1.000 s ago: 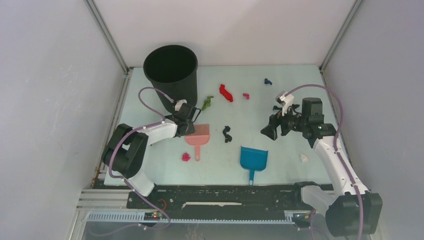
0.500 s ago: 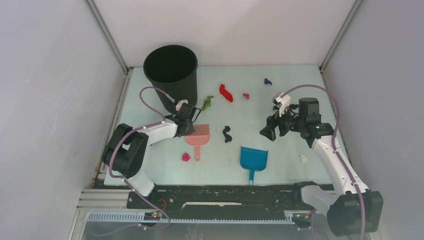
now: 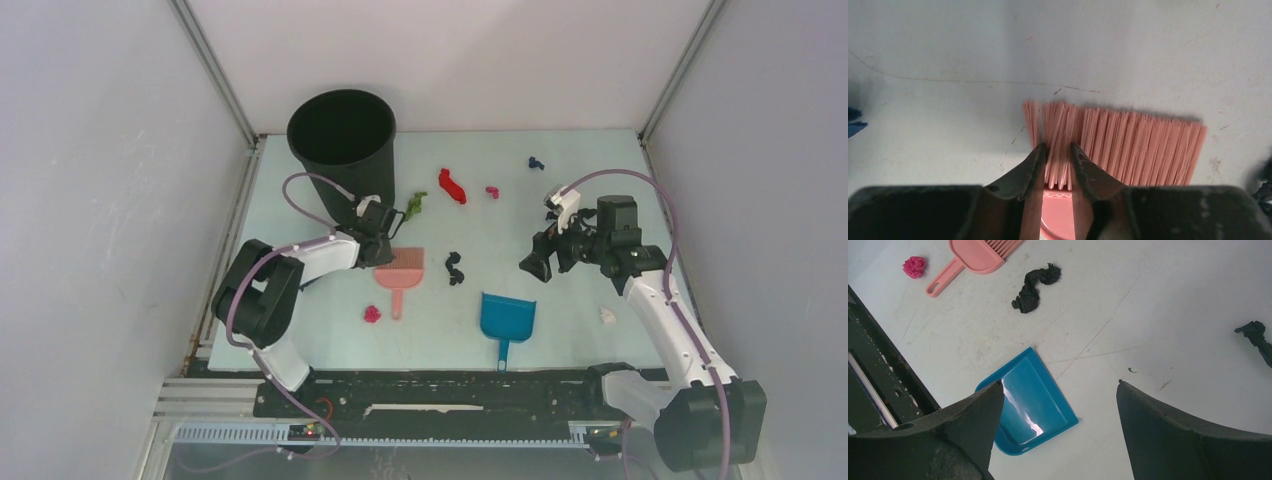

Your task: Sweep away the paper scraps from the table

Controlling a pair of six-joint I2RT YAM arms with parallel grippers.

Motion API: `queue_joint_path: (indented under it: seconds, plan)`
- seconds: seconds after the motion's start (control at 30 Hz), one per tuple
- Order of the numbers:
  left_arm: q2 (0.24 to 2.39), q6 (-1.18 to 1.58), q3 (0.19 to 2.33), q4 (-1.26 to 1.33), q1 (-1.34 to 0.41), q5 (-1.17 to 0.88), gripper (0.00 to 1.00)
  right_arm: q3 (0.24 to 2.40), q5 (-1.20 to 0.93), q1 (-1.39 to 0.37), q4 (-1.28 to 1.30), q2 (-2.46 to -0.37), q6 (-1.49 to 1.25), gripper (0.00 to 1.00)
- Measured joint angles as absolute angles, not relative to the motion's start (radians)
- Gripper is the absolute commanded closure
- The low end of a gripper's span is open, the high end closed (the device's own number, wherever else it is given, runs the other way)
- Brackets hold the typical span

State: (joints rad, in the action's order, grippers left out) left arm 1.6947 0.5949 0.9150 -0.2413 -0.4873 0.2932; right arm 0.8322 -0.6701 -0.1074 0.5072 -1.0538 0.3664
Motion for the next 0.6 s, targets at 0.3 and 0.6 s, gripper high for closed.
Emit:
queue_joint_path:
  seconds: [0.3, 0.6]
  plan:
    - [1.707, 0.595, 0.933, -0.228, -0.487, 0.253, 1.0, 0.832, -0.67, -0.117, 0.508, -1.061, 0.37, 0.09]
    - [1.53, 0.631, 0.856, -0.19, -0.509, 0.22, 1.0, 0.832, -0.709, -0.118, 0.511, -1.063, 0.365, 0.07]
